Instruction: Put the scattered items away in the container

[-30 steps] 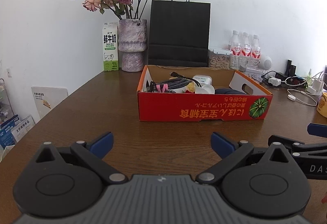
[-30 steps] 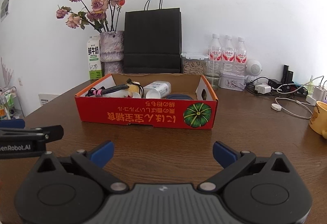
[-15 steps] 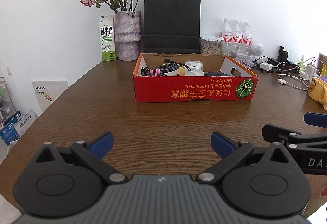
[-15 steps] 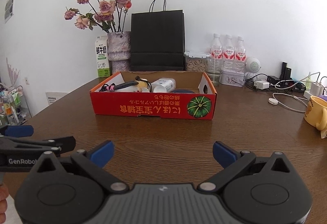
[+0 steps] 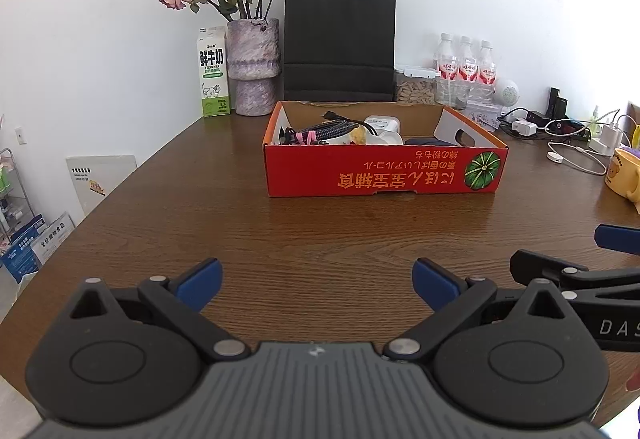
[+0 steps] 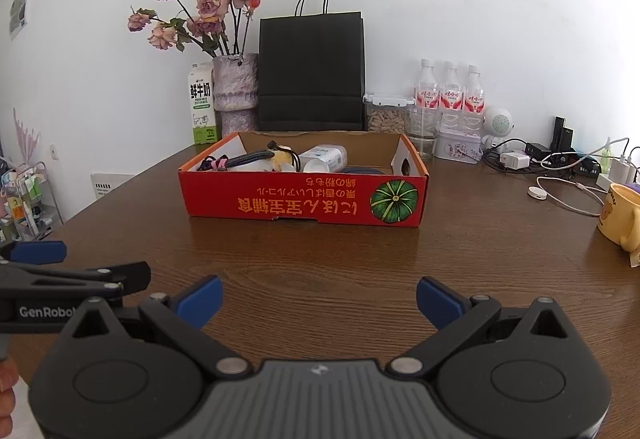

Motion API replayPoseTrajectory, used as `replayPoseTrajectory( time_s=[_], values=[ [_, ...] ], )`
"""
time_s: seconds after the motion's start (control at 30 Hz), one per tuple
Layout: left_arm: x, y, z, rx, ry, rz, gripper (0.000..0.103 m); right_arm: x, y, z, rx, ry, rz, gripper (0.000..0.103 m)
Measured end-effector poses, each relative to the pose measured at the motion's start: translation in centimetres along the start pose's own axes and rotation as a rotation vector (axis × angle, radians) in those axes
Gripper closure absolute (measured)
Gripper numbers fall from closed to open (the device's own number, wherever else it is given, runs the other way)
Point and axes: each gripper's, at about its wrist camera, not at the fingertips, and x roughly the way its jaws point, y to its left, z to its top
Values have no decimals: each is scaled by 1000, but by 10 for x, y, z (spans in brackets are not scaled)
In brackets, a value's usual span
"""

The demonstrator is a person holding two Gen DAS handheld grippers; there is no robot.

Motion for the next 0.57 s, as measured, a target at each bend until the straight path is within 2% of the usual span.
replayPoseTrajectory(
  time_s=[0.57],
  values=[
    [0,1,-2,2,-14,0,0,2,1,-2,-3,5,-2,0]
  ],
)
